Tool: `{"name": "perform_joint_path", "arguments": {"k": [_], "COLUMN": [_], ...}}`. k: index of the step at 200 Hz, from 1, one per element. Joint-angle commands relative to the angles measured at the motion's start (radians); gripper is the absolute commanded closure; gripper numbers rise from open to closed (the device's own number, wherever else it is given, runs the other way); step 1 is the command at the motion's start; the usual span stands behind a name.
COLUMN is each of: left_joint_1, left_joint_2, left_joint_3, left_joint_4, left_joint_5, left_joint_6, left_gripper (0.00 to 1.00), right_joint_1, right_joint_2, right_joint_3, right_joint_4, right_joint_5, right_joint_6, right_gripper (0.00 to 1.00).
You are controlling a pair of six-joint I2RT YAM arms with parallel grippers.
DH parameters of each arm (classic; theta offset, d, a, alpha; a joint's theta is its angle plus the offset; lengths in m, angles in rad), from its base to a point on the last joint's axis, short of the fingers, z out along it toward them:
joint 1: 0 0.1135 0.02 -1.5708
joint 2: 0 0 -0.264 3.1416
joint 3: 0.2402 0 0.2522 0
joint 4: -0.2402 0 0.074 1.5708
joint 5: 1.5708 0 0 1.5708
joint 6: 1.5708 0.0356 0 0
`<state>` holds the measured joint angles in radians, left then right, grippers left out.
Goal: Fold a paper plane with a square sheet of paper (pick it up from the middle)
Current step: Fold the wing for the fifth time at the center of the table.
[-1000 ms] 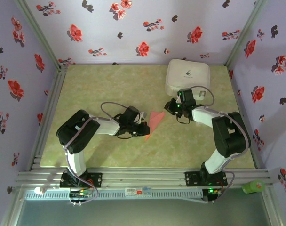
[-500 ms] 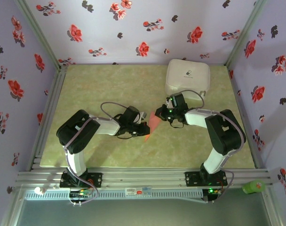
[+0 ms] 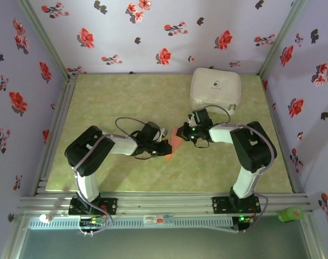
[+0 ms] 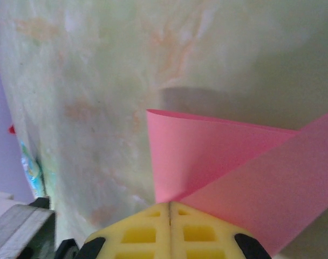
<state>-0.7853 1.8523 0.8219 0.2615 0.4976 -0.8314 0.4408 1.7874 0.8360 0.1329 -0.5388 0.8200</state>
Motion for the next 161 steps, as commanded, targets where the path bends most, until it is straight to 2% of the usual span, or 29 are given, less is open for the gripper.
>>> {"name": "perform_joint_path", "arguments": {"k": [1,44,76,161], "left_joint_1": [-0.016,-0.025,-0.028,-0.037], "left_joint_2": [0.016,-0.078,-0.109,0.127], "left_joint_3": [-0.029,0.066,0.125,0.359], "left_joint_4": [-0.15,-0.278,-0.283,-0.327], "left_joint_5": [-0.012,-0.02,-0.041,-0.011], "left_joint_6": [0.001,0.033,0.009,0.024], "left_gripper": [1.0,1.0,1.0,1.0], "right_joint_1": [-0.012,-0.047,-0.047,-0.046], "right_joint_2": [0.035,0.043,0.041,0.047], "right_joint_3": [-0.027,-0.069,-0.065,-0.061], "right_joint_4": [-0.05,-0.025,-0.032,-0.022], "right_joint_5": [0.069,0.073,0.062,0.06], "right_joint_6": [-0.045,-0.05,-0.051,-0.035], "right_gripper": [0.98,0.99,0.99,0.99]}}
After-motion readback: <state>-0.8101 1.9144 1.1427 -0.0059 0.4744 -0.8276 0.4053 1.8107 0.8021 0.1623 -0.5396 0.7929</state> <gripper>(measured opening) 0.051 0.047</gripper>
